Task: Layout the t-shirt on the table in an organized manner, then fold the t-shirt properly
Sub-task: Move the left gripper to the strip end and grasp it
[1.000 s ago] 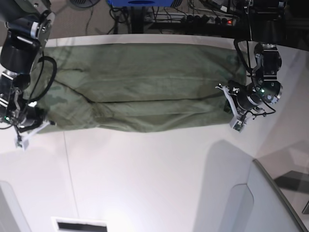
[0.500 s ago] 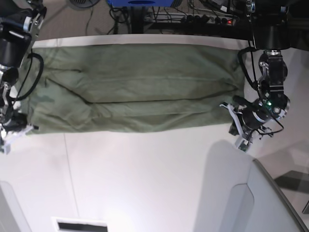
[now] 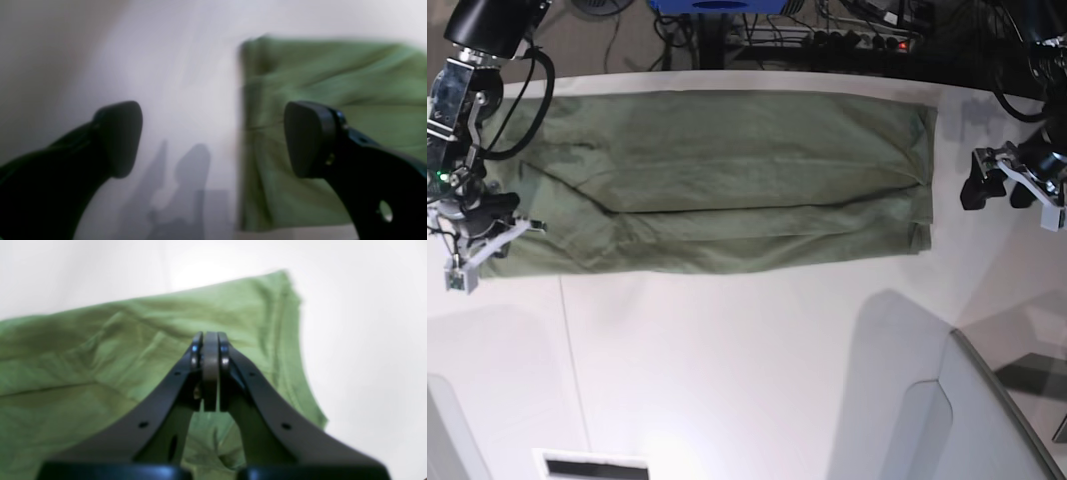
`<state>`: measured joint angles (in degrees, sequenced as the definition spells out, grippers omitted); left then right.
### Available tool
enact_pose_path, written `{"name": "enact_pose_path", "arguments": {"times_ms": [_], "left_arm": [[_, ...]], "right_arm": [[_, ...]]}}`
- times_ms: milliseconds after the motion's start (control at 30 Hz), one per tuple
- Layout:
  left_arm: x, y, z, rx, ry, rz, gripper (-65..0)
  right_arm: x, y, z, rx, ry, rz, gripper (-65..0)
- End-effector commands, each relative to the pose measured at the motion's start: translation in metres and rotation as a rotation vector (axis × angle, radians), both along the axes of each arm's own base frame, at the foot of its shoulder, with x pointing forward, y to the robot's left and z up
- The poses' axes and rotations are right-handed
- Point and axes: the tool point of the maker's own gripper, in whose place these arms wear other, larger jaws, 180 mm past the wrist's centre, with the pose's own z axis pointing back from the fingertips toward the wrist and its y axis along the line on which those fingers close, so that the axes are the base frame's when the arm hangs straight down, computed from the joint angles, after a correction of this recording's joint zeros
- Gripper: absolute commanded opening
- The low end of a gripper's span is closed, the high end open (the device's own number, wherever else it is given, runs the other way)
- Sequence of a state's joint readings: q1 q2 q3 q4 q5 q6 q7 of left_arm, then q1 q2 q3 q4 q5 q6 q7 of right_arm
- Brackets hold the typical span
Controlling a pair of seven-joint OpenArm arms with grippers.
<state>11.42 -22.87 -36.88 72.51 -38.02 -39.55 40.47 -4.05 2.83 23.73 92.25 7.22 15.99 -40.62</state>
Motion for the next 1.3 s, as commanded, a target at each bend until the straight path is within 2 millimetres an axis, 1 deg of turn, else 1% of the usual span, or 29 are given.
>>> {"name": "enact_pose_path", "arguments": {"times_ms": [0,67,100,167,233,333,467,500,600,667,700,767,833,900,1067,1100,1133,1167,1233,1267], "left_arm": [[0.000,0.008,0.003,-0.010,-0.017,0.017,0.0],[-0.013,0.007,-0.019,-0.059,0.034,0.055,0.0],[-0.017,0.001,-0.029,-0.090,0.050,0.071,0.0],[-0.018,-0.010,-0.040,-0.135,0.058,0.090,0.0],[-0.020,-0.018,-0.047,-0.161,0.066,0.098,-0.3],[-0.016,-0.028,-0.050,-0.192,0.043,0.112,-1.0],[-0.014,-0.031,-0.057,-0.228,0.018,0.154,-1.0],[-0.011,-0.036,-0.061,-0.241,0.028,0.146,-1.0],[-0.011,-0.048,-0.075,-0.273,0.067,0.135,-1.0],[-0.002,-0.053,-0.075,-0.283,0.041,0.133,-1.3],[-0.001,-0.057,-0.076,-0.288,0.039,0.127,-1.5],[0.006,-0.072,-0.078,-0.295,0.039,0.085,-1.8],[0.005,-0.083,-0.082,-0.302,0.053,0.058,-1.8],[0.005,-0.089,-0.084,-0.307,0.058,0.048,-1.8],[-0.003,-0.090,-0.094,-0.325,0.090,0.066,-2.6],[-0.001,-0.090,-0.094,-0.327,0.088,0.066,-4.3],[0.000,-0.091,-0.095,-0.329,0.091,0.067,-7.2],[0.000,-0.089,-0.096,-0.330,0.096,0.071,-12.0],[-0.002,-0.087,-0.099,-0.336,0.098,0.088,-23.5],[0.002,-0.087,-0.098,-0.338,0.084,0.093,-29.3]], "right_arm": [[0.005,-0.008,0.011,-0.024,-0.041,-0.006,-65.0],[0.004,-0.004,0.009,-0.023,-0.034,0.006,-65.0],[0.004,-0.001,0.008,-0.027,-0.030,0.022,-65.0],[0.003,0.005,0.005,-0.032,-0.018,0.048,-65.0],[0.002,0.009,0.003,-0.033,-0.015,0.059,-65.0],[0.001,0.009,0.002,-0.033,-0.010,0.061,-65.0],[0.000,0.010,0.001,-0.031,-0.007,0.061,-65.0],[0.000,0.009,0.001,-0.032,-0.006,0.061,-65.0],[0.000,0.009,0.001,-0.032,-0.006,0.061,-65.0],[0.000,0.009,0.001,-0.032,-0.007,0.061,-65.0],[0.000,0.009,0.001,-0.032,-0.007,0.061,-65.0],[0.000,0.009,0.001,-0.032,-0.007,0.061,-65.0],[0.000,0.009,0.001,-0.032,-0.007,0.061,-65.0],[0.000,0.009,0.001,-0.032,-0.007,0.061,-65.0],[0.000,0.009,0.001,-0.032,-0.006,0.061,-65.0],[0.000,0.009,0.001,-0.032,-0.006,0.061,-65.0],[0.000,0.009,0.001,-0.032,-0.006,0.061,-65.0],[0.000,0.009,0.001,-0.032,-0.006,0.061,-65.0],[0.001,0.009,0.002,-0.032,-0.009,0.060,-65.0],[0.001,0.009,0.002,-0.032,-0.009,0.060,-65.0]]}}
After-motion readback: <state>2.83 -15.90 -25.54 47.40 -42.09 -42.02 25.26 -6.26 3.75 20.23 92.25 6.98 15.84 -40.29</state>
